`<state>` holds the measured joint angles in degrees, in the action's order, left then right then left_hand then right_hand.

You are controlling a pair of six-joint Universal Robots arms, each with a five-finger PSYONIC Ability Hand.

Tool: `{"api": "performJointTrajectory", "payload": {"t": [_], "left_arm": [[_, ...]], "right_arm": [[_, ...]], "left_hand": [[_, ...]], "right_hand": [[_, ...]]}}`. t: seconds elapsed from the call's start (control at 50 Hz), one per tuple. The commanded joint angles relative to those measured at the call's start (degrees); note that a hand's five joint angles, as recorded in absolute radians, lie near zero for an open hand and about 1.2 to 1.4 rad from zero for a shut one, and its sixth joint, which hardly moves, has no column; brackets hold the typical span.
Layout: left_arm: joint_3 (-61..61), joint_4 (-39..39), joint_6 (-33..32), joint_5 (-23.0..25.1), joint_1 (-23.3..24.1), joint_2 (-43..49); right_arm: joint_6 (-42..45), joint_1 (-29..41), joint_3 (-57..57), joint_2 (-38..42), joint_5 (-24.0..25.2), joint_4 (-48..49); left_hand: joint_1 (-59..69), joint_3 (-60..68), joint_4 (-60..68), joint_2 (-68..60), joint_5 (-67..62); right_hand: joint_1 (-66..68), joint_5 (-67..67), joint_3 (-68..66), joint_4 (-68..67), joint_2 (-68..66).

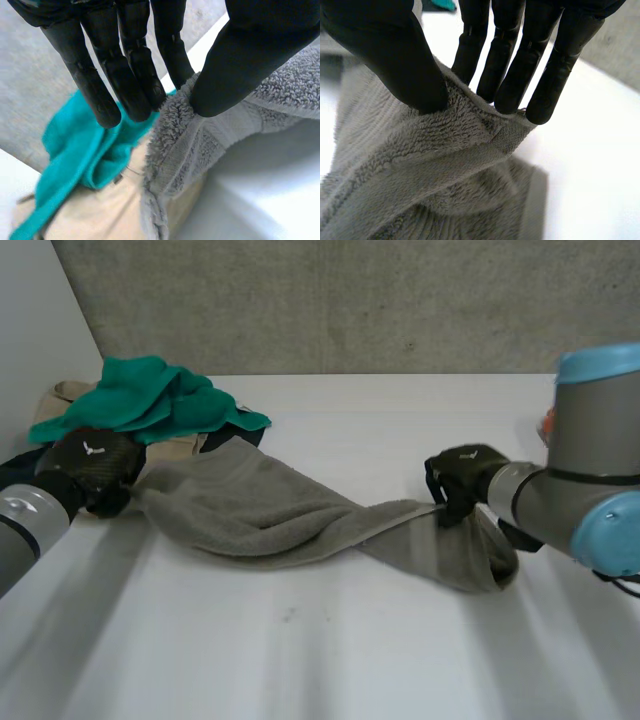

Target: Fold the laundry.

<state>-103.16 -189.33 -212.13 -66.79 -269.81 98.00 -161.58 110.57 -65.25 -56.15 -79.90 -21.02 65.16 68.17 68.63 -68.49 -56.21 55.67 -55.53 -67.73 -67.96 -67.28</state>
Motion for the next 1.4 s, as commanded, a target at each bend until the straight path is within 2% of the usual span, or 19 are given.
{"api": "performJointTrajectory", "payload": {"t": [0.02,0.12,0.2,0.26,0.32,0.38,0.46,0.52,0.58,0.6,0.66,0.68,0.7,0.78,0.92,1.12,1.26,1.34,1.4], "left_arm": [[1.21,3.26,7.95,-1.06,-0.02,-8.78],[1.82,10.72,8.66,-1.5,-0.02,-13.79],[1.47,17.41,8.4,-1.58,0.07,-13.8],[1.12,20.4,7.08,-1.76,1.65,-10.91],[3.39,20.23,4.02,-3.07,5.94,-3.55],[8.05,19.7,2.43,-6.32,8.94,2.97],[22.25,18.74,1.72,-15.71,13.94,15.52],[31.5,17.42,1.63,-19.33,16.67,20.55],[43.37,12.69,1.54,-20.57,18.09,24.52],[46.01,10.76,1.54,-20.66,18.09,24.96],[54.54,0.31,2.16,-20.74,18.35,25.4],[56.21,-2.85,2.16,-20.92,18.44,25.49],[58.49,-9.33,2.07,-20.92,18.87,25.4],[61.93,-21.39,2.25,-21.27,18.88,25.4],[59.93,-22.23,5.93,-21.45,18.97,25.49],[38.49,-22.49,8.49,-20.74,18.35,24.44],[23.9,-21.52,7.87,-20.74,18.97,25.31],[17.22,-19.24,6.73,-20.92,19.05,24.53],[12.13,-12.94,3.23,-21.18,19.14,22.52]], "right_arm": [[12.23,-5.36,-7.78,-14.32,1.58,-0.33],[29.79,-8.79,-16.82,-25.83,1.32,-3.75],[38.6,-9.24,-21.05,-27.79,1.06,-7.18],[40.11,-9.76,-22.73,-27.7,0.71,-7.63],[40.03,-10.29,-22.73,-23.94,0.71,-7.45],[39.77,-10.29,-19.06,-15.86,-0.61,-6.93],[38.98,-9.41,-9.48,-9.69,-4.91,-3.77],[37.23,-9.24,-1.24,-8.2,-7.98,2.18],[35.55,-9.06,5.2,-6.61,-8.87,9.13],[34.33,-9.15,8.87,-6.17,-9.05,14.55],[32.74,-9.06,12.59,-6.52,-9.14,23.37],[32.21,-9.06,14.17,-6.95,-9.14,29.23],[32.12,-9.06,14.62,-7.31,-9.14,31.81],[32.03,-8.45,15.76,-8.54,-9.4,42.63],[31.68,-6.34,13.75,-8.72,-9.4,44.67],[30.54,-6.07,0.92,-7.4,-7.47,44.67],[26.76,-6.95,-11.21,-3.71,-3.08,43.62],[26.76,-7.13,-15.96,-4.06,-2.28,37.13],[27.46,-8.18,-19.03,-4.58,-1.93,29.04]], "left_hand": [[14.84,11.83,11.37,-11.51,-13.79],[14.84,11.83,11.37,-11.51,-13.79],[14.84,11.83,11.37,-11.51,-13.79],[14.84,11.83,11.37,-11.51,-13.79],[14.84,11.83,11.37,-11.51,-13.79],[14.84,11.83,11.37,-11.51,-13.79],[14.84,11.83,11.37,-11.51,-13.79],[14.84,11.83,11.37,-11.51,-13.79],[14.84,11.83,11.37,-11.51,-13.79],[14.84,11.83,11.37,-11.51,-13.79],[14.84,11.83,11.37,-11.51,-13.79],[14.84,11.83,11.37,-11.51,-13.79],[14.84,11.83,11.37,-11.51,-13.79],[14.84,11.83,11.37,-11.51,-13.79],[14.84,11.83,11.37,-11.51,-13.79],[14.84,11.83,11.37,-11.51,-13.79],[14.84,11.83,11.37,-11.51,-13.79],[14.84,11.83,11.37,-11.51,-13.79],[14.84,11.83,11.37,-11.51,-13.79]], "right_hand": [[24.33,-14.47,-12.27,-12.04,-12.72],[24.33,-14.47,-12.27,-12.04,-12.72],[24.33,-14.47,-12.27,-12.04,-12.72],[24.33,-14.47,-12.27,-12.04,-12.72],[24.33,-14.47,-12.27,-12.04,-12.72],[24.33,-14.47,-12.27,-12.04,-12.72],[24.33,-14.47,-12.27,-12.04,-12.72],[24.33,-14.47,-12.27,-12.04,-12.72],[24.33,-14.47,-12.27,-12.04,-12.72],[24.33,-14.47,-12.27,-12.04,-12.72],[24.33,-14.47,-12.27,-12.04,-12.72],[24.33,-14.47,-12.27,-12.04,-12.72],[24.33,-14.47,-12.27,-12.04,-12.72],[24.33,-14.47,-12.27,-12.04,-12.72],[24.33,-14.47,-12.27,-12.04,-12.72],[24.33,-14.47,-12.27,-12.04,-12.72],[24.33,-14.47,-12.27,-12.04,-12.72],[24.33,-14.47,-12.27,-12.04,-12.72],[24.33,-14.47,-12.27,-12.04,-12.72]]}}
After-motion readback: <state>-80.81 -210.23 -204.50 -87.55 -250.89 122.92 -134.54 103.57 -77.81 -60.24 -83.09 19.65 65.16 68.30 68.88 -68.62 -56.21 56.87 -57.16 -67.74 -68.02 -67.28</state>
